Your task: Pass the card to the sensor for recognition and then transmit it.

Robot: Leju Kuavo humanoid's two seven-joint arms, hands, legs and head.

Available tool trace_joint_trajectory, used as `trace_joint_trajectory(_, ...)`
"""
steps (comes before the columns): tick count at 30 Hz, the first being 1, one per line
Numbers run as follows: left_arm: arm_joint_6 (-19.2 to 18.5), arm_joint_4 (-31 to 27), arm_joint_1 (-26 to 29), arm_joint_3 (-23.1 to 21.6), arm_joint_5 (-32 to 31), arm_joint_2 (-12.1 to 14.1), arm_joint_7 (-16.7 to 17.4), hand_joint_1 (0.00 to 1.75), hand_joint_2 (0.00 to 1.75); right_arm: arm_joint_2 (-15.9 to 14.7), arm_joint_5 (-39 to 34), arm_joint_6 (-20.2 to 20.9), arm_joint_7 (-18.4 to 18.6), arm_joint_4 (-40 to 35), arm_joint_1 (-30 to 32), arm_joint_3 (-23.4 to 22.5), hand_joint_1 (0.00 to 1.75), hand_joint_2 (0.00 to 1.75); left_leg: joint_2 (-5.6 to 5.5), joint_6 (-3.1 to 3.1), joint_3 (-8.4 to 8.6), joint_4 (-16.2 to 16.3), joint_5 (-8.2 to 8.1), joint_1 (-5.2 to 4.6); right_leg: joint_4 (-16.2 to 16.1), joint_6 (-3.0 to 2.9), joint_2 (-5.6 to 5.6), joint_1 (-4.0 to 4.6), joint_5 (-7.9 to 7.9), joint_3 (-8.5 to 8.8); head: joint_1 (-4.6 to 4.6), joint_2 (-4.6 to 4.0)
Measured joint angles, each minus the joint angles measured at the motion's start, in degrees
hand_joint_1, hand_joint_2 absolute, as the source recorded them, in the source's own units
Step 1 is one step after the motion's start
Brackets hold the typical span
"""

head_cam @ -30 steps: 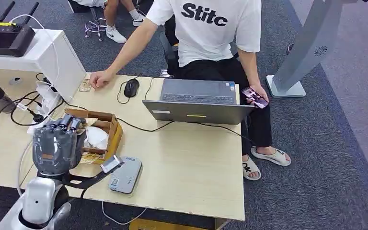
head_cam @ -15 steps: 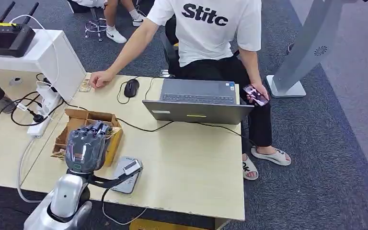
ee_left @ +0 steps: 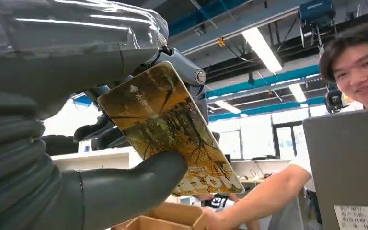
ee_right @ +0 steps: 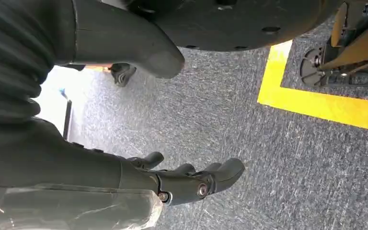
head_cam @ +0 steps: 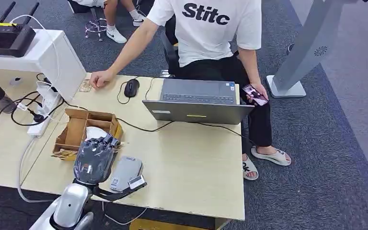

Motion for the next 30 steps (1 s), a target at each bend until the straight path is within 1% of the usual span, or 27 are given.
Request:
trace_joint_trajectory(5,-0.04,0.0,0.29,0.0,0.02,0.02,0.0,1.75,1.75,0.0,0.0,0.0,0.0,0.0,0.0,0.0,0.0,1.75,0.0,0.0,0.0,0.0,0.0,0.0,0.0,0.0,0.0,0.0,0.0,0.01,0.0,0.0)
trace_joint_trajectory(7,-0.99,0.0,0.51,0.0,0.02,0.02,0.0,1.75,1.75,0.0,-0.26,0.02,0.0,0.0,0.0,0.0,0.0,1.75,0.0,0.0,0.01,0.0,0.0,0.0,0.0,0.0,0.0,0.0,0.0,0.02,0.0,0.0)
trace_joint_trajectory(14,-1.33,0.26,3.83,0.0,0.11,0.0,0.2,1.75,1.75,0.0,-0.68,0.09,0.24,0.0,0.02,0.0,0.0,1.75,0.01,-0.01,-0.01,0.0,-0.02,0.0,0.0,0.0,0.01,0.0,-0.01,0.0,0.0,0.0)
trace_joint_trajectory(17,-1.0,1.09,4.95,0.0,0.11,-0.18,0.61,1.75,1.75,0.0,-0.63,0.09,0.44,0.0,0.01,0.0,0.0,1.75,0.0,0.0,-0.01,0.0,-0.02,0.0,0.0,0.01,-0.01,0.0,-0.01,0.0,0.0,0.0)
trace_joint_trajectory(21,0.79,3.02,5.63,0.0,0.02,-0.9,0.92,1.75,1.75,0.0,-0.52,0.09,0.44,0.0,0.02,0.0,0.0,1.75,0.0,0.0,-0.01,-0.01,-0.02,0.0,0.0,0.01,-0.01,0.0,-0.01,0.0,0.0,0.0)
trace_joint_trajectory(26,1.12,5.49,6.25,0.0,0.04,-1.79,1.46,1.75,1.75,0.0,-0.52,0.02,0.53,0.0,0.01,0.0,0.0,1.75,0.0,0.0,-0.01,0.0,-0.02,0.0,0.0,0.01,-0.01,0.0,-0.01,0.01,0.0,0.0)
trace_joint_trajectory(30,1.77,6.82,6.61,0.0,0.02,-1.95,2.06,1.75,1.75,0.0,-0.92,0.02,0.63,0.0,0.02,0.0,0.0,1.75,0.0,0.0,-0.01,0.0,-0.02,0.0,0.0,0.01,0.0,0.0,-0.01,0.0,0.0,0.0)
